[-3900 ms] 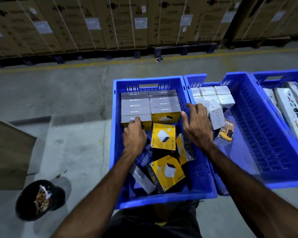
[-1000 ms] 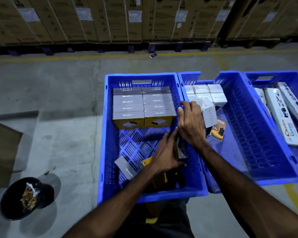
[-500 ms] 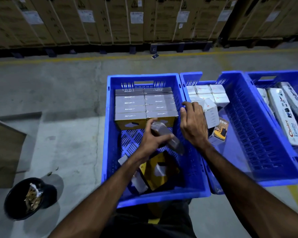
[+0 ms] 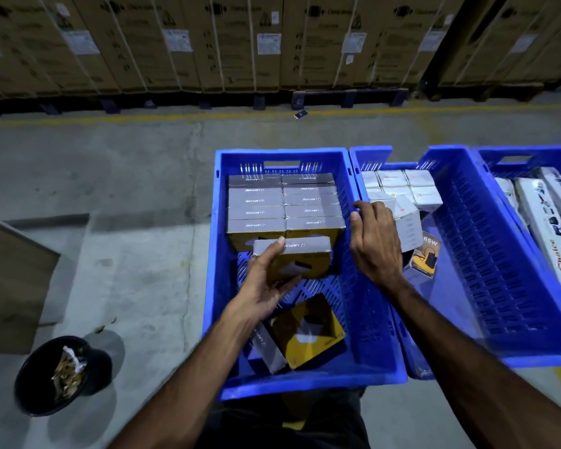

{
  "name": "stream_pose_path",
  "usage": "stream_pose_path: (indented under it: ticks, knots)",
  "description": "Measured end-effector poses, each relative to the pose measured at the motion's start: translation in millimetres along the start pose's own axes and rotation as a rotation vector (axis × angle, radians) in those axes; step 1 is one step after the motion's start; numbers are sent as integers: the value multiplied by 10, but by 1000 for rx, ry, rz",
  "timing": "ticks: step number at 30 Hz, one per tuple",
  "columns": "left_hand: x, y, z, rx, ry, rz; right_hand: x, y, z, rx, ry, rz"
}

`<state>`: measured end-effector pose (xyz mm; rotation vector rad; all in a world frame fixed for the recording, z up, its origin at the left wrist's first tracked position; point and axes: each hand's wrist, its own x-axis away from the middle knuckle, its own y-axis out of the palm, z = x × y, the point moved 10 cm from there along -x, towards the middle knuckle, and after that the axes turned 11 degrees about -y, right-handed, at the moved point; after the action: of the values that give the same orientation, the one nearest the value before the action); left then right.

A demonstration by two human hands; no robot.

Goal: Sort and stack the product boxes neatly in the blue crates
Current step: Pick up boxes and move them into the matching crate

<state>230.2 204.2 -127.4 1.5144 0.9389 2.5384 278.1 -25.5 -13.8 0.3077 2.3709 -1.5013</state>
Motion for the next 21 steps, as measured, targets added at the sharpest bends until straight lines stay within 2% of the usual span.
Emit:
stream_pose_path:
  ticks: [9,17,21]
  knots:
    - [-379,-8,-21,-49,111,114,-2,-16,-4,-20,19,-2]
    - [-784,246,-120,39,147,221,-6,-55,-35,1,19,14]
    - [-869,257,-97,48,160,349,-6,-50,-27,23,9,16]
